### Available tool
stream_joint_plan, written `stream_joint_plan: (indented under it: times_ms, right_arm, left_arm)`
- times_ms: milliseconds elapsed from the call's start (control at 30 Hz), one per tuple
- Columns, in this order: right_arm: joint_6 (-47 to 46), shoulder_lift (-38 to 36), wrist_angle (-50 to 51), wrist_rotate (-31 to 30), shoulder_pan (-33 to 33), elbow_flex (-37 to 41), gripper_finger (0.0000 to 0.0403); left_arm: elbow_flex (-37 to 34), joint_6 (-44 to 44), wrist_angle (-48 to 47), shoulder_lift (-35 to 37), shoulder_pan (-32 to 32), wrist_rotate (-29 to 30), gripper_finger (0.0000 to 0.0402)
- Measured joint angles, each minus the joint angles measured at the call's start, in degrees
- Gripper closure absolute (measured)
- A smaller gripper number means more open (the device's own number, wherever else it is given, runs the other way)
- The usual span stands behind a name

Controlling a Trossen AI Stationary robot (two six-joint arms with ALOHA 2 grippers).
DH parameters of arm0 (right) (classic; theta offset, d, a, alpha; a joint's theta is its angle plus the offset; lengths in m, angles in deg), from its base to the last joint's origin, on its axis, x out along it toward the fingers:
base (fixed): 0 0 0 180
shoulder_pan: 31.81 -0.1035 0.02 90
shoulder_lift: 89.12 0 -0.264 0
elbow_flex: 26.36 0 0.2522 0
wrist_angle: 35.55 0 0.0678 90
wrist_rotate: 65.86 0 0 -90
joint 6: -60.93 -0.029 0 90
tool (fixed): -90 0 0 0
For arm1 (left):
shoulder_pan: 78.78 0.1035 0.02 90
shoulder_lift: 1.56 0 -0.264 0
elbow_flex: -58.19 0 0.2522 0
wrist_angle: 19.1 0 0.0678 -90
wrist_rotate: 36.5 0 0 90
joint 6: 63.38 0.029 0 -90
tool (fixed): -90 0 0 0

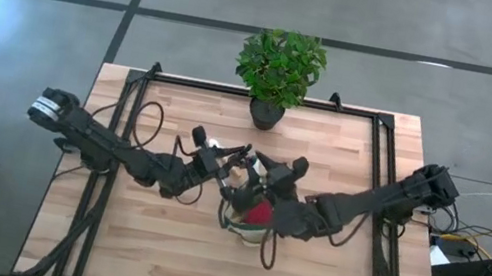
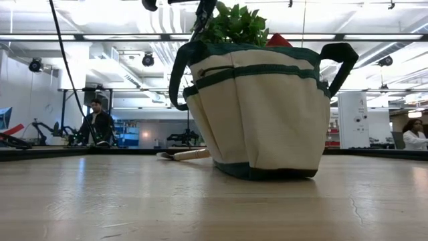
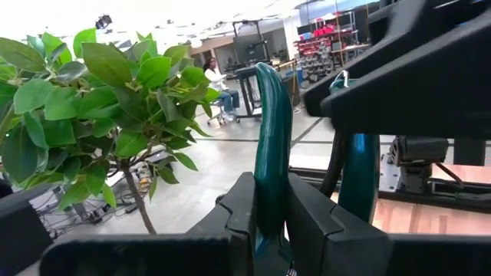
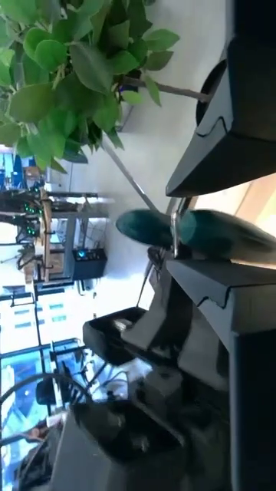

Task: Pick & Place Garden tools in Gardening bag
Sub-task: Put the green shear scissors into the gardening bag

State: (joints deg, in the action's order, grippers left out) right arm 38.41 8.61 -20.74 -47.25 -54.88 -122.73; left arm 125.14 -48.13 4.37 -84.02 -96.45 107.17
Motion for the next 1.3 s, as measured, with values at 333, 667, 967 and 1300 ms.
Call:
stream_joint_plan:
  times_ms: [333, 667, 967, 1300]
  right_arm:
    - [-0.2, -0.1, -0.1, 4.3, 1.0, 0.2, 0.0342]
    - [2.1, -1.7, 0.3, 6.3, 1.0, 0.4, 0.0342]
    - [2.9, -3.9, 4.0, 4.4, 1.0, 0.4, 0.0342]
    - [-6.9, -9.1, 19.5, 1.8, 0.4, 0.4, 0.0342]
  left_arm:
    - [0.0, 0.3, 0.2, 0.0, 0.0, 0.2, 0.0357]
    - [-0.1, -1.9, 0.8, 0.1, 0.0, -1.2, 0.0347]
    - [0.0, -4.3, -0.4, 0.1, -0.1, -2.7, 0.0193]
    - [0.0, -7.3, -12.0, 4.9, -1.5, -7.1, 0.0148]
